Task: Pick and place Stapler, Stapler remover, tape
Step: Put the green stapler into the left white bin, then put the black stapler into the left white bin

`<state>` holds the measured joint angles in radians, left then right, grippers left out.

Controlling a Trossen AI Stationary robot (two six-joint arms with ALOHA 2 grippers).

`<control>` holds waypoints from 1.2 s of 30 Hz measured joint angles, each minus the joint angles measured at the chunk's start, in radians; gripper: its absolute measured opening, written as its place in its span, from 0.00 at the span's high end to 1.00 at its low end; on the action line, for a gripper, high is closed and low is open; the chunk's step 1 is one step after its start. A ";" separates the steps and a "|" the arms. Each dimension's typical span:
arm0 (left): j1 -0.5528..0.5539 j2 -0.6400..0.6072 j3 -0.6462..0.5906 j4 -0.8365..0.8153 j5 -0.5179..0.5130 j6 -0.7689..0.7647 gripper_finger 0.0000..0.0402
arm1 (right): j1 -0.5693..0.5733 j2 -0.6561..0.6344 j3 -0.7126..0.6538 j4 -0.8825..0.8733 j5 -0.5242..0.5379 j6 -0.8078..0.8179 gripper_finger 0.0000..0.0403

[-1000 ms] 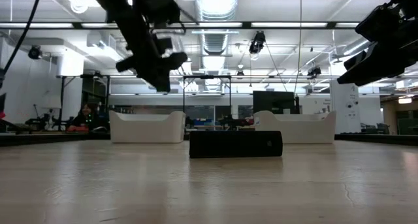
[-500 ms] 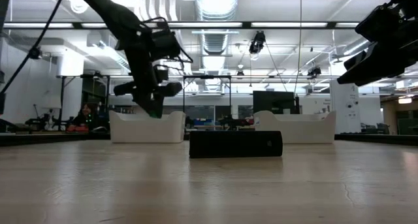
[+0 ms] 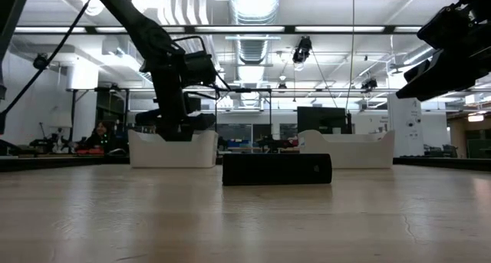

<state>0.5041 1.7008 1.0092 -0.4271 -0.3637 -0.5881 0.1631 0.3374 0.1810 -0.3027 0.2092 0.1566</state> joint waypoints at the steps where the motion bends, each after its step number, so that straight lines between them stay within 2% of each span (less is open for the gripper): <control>1: 0.000 0.000 0.000 0.001 0.000 0.000 0.74 | 0.000 0.000 0.000 0.000 0.000 0.000 0.98; 6: 0.000 -0.003 0.000 0.000 -0.027 -0.010 0.68 | 0.000 0.000 0.000 0.000 0.000 0.000 0.98; 14: -0.005 -0.048 0.003 -0.002 -0.046 0.024 0.51 | 0.000 0.000 0.000 0.000 0.000 0.000 0.98; 19: -0.056 -0.127 0.016 0.009 -0.020 0.103 0.49 | 0.000 0.000 0.000 0.000 0.000 0.000 0.98; 23: -0.165 -0.211 0.019 0.068 -0.027 0.205 0.49 | 0.000 0.000 0.000 0.000 0.000 0.000 0.98; 27: -0.343 -0.249 0.019 0.186 -0.033 0.298 0.49 | 0.000 -0.001 0.000 0.000 0.000 0.000 0.98; 32: -0.568 -0.206 0.018 0.396 -0.041 0.423 0.49 | 0.000 -0.001 0.000 0.000 0.000 0.000 0.98; 36: -0.701 -0.139 0.018 0.569 -0.048 0.457 0.49 | 0.000 -0.001 0.000 0.000 0.000 0.000 0.98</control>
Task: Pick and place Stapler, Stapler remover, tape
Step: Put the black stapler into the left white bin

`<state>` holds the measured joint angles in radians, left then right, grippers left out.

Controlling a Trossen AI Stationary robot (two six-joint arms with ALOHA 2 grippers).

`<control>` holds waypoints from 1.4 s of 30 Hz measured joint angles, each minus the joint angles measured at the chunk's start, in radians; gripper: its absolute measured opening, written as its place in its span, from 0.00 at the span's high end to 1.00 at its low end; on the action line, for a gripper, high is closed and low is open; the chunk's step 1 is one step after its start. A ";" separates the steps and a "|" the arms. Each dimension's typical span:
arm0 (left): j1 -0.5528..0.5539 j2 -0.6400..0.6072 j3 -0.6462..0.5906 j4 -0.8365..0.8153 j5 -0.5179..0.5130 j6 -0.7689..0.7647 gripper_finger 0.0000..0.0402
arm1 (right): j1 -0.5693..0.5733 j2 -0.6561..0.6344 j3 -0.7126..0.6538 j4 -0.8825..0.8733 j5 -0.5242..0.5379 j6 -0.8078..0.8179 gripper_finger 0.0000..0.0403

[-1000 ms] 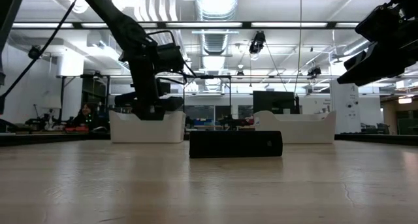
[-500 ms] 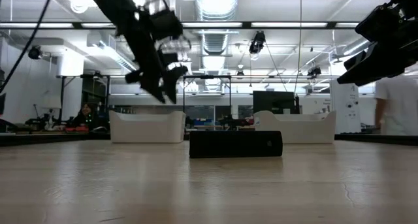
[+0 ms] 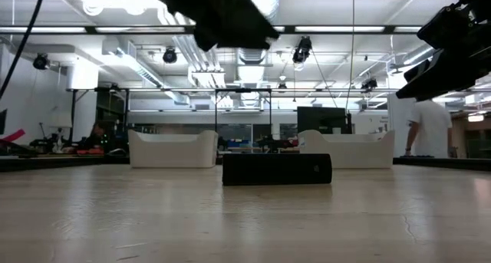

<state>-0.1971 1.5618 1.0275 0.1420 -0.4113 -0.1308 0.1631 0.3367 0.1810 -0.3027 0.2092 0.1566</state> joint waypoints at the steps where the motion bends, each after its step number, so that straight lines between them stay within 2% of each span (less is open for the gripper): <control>1: -0.027 0.018 0.000 0.044 -0.003 0.003 0.49 | 0.000 0.000 0.000 0.000 0.000 0.000 0.98; 6: -0.095 0.130 0.000 0.247 -0.024 0.055 0.49 | 0.000 0.001 0.000 0.000 0.000 0.000 0.98; 10: -0.097 0.223 0.024 0.303 -0.026 0.029 0.49 | 0.000 0.001 0.000 0.000 0.000 0.000 0.98; 17: -0.097 0.370 0.086 0.299 -0.052 -0.009 0.49 | 0.000 0.001 0.000 0.000 0.000 0.000 0.98; 22: -0.100 0.424 0.120 0.274 -0.051 -0.025 0.49 | 0.000 0.001 0.000 0.000 0.000 0.000 0.98; 32: -0.100 0.453 0.123 0.150 -0.007 -0.110 0.54 | 0.000 0.001 0.000 -0.001 0.000 0.000 0.98; 42: -0.099 0.456 0.122 0.060 -0.006 -0.130 0.56 | 0.000 0.001 0.000 -0.002 0.000 0.000 0.98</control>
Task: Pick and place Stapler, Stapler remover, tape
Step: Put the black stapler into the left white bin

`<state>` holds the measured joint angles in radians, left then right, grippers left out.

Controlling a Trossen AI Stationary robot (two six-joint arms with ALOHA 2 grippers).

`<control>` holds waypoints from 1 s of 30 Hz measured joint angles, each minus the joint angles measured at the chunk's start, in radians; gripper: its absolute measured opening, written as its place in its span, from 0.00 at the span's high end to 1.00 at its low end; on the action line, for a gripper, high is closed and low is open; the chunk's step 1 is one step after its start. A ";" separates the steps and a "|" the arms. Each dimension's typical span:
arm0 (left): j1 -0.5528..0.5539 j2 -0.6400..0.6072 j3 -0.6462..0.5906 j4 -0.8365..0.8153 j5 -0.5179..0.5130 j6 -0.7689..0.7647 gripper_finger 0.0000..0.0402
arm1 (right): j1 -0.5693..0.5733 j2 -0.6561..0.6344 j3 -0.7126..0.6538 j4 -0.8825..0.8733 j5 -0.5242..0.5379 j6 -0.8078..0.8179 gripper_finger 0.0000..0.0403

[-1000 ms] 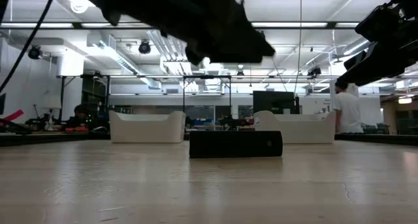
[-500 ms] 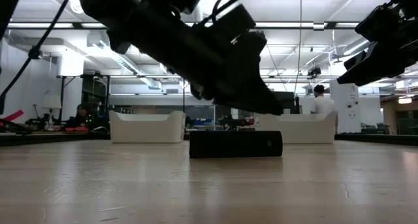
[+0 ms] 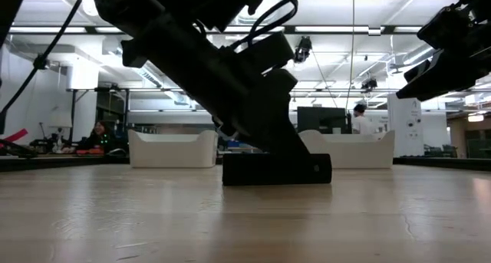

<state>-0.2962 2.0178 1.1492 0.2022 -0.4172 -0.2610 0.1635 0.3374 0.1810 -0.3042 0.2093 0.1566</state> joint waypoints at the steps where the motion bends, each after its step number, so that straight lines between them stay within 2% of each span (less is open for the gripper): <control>1: 0.000 0.000 0.000 -0.009 0.000 0.000 0.56 | 0.000 0.000 0.000 0.000 0.000 0.000 0.98; 7: 0.000 0.000 -0.004 -0.024 -0.010 -0.006 0.56 | 0.000 0.000 0.000 0.000 0.000 0.000 0.98; 10: 0.000 0.000 -0.005 -0.027 -0.020 -0.010 0.60 | 0.000 0.000 0.000 -0.001 0.000 0.000 0.98; 21: 0.000 -0.002 -0.005 -0.051 -0.019 -0.016 0.91 | 0.000 0.000 0.000 0.000 0.000 0.000 0.98; 27: 0.000 -0.006 -0.005 -0.053 -0.021 -0.011 0.91 | 0.000 0.000 0.000 0.000 0.000 0.000 0.98; 30: 0.000 -0.024 -0.008 -0.073 -0.033 -0.009 0.88 | 0.000 0.000 0.000 0.000 0.000 0.000 0.98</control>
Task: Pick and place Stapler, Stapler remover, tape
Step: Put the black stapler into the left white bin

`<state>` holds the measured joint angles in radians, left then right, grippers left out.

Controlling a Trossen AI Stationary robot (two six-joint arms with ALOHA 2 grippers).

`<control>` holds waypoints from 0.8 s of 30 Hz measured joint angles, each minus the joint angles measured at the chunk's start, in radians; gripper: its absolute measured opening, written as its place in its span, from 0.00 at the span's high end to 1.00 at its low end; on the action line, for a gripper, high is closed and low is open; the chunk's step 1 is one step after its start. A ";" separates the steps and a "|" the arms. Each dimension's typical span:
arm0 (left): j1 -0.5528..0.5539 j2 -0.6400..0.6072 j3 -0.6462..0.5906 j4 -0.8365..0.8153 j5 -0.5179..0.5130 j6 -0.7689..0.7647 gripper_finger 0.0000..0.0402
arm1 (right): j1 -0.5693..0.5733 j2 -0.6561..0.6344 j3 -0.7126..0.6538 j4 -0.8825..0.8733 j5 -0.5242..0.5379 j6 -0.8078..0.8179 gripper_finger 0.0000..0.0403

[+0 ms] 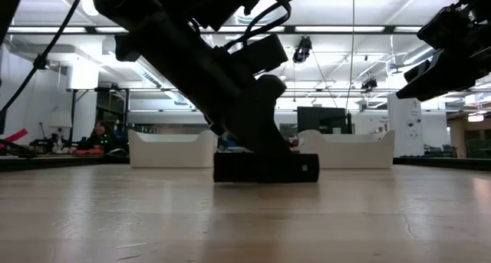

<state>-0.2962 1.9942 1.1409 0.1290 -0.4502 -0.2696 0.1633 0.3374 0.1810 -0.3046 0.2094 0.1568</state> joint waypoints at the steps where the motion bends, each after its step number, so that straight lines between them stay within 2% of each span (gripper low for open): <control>1: 0.000 -0.009 -0.001 -0.013 -0.005 0.003 0.87 | 0.000 0.000 0.000 0.000 0.000 0.000 0.98; 7: 0.002 -0.094 -0.001 -0.128 -0.086 0.037 0.91 | 0.000 -0.001 0.000 0.000 0.000 0.000 0.98; 11: 0.009 -0.167 -0.001 -0.274 -0.154 0.039 0.91 | 0.000 -0.002 0.000 -0.003 0.000 0.000 0.98; 15: 0.022 -0.257 0.000 -0.462 -0.269 0.024 0.88 | 0.000 -0.001 0.000 -0.003 0.000 0.000 0.98; 20: 0.064 -0.376 -0.003 -0.683 -0.401 -0.003 0.87 | 0.000 -0.002 0.000 -0.005 0.000 0.000 0.98; 24: 0.136 -0.458 -0.029 -0.723 -0.434 0.042 0.90 | 0.000 0.000 0.000 -0.006 0.000 0.000 0.98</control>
<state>-0.1600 1.5357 1.1123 -0.5942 -0.8840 -0.2278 0.1635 0.3372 0.1810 -0.3103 0.2092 0.1569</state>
